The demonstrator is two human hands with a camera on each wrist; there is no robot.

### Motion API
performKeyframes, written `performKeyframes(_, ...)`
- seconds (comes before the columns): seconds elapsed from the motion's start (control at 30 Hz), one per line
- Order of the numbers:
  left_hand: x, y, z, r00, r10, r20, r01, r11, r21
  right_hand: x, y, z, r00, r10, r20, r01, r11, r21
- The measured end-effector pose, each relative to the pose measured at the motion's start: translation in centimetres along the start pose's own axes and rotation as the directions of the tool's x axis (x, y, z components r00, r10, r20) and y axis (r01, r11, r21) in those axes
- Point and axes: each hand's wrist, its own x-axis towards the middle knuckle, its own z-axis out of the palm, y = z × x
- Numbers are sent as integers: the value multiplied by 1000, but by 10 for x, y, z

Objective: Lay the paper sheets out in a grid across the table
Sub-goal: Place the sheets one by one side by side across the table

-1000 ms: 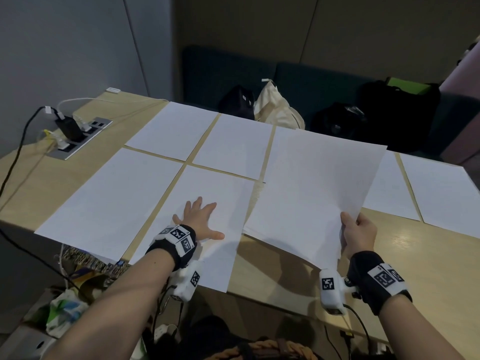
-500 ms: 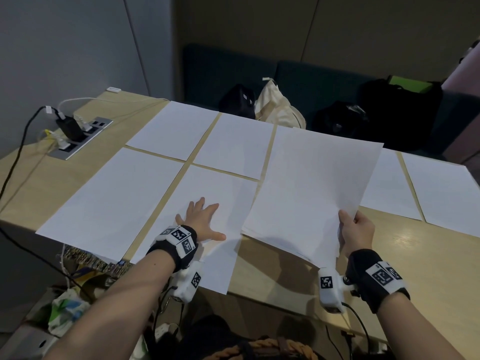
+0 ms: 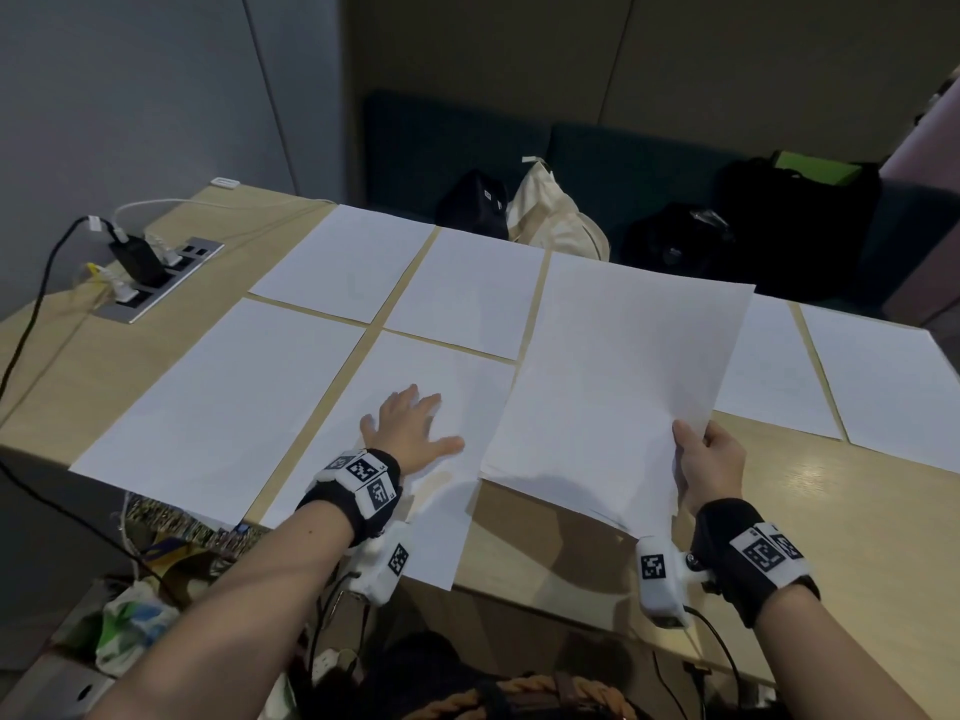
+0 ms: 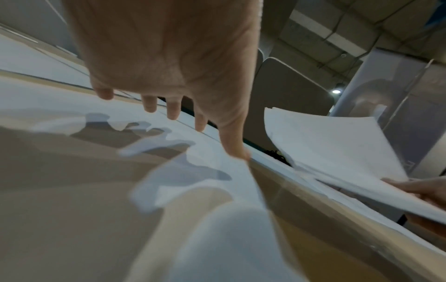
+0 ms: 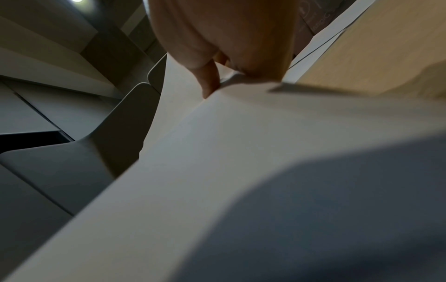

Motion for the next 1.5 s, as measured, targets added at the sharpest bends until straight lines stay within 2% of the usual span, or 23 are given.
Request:
performKeyframes(0.1,2,25,-8,994,68,-90,-84,979,-188,-6,-2,3,996,10,88,-10,1000,-8)
performKeyframes(0.2,1,55,-15,992,110,-59,-125,860,-495,-10,-2,3,982,42,184,-35,999,-40)
performKeyframes(0.27,-2,70,-18,991,107,-77,-132,797,-589,-10,-2,0,975,54,216,-45,998,-46)
performKeyframes(0.33,-4,77,-18,993,52,-104,-108,738,-666,-10,-3,-6,971,59,230,-53,998,-34)
performKeyframes(0.43,-6,84,-16,994,5,-108,-85,655,-751,-9,-4,-17,973,51,224,-46,999,-29)
performKeyframes(0.63,-14,100,-7,998,-23,-63,-43,504,-863,-5,-1,-39,994,17,104,-19,1000,16)
performKeyframes(0.77,-14,111,5,999,-11,-49,-34,562,-826,-2,0,-55,999,24,41,-26,998,55)
performKeyframes(0.87,-13,113,19,998,-42,-38,-9,543,-840,3,-4,-72,996,-29,-89,31,999,26)
performKeyframes(0.93,-12,112,30,997,-69,-31,16,591,-806,11,-4,-88,985,-62,-164,60,998,-14)
performKeyframes(1.03,-15,109,48,995,-98,-34,54,767,-639,20,-6,-110,971,-82,-223,70,996,-61)
performKeyframes(1.1,-17,109,60,994,-87,-61,41,842,-539,24,-8,-121,967,-85,-241,71,995,-66)
performKeyframes(1.37,-14,105,75,992,-14,-123,-23,957,-290,32,-12,-141,955,-105,-277,105,994,-13)
performKeyframes(1.5,-16,117,76,968,74,-241,-76,997,2,34,-10,-149,952,-94,-292,85,996,-41)
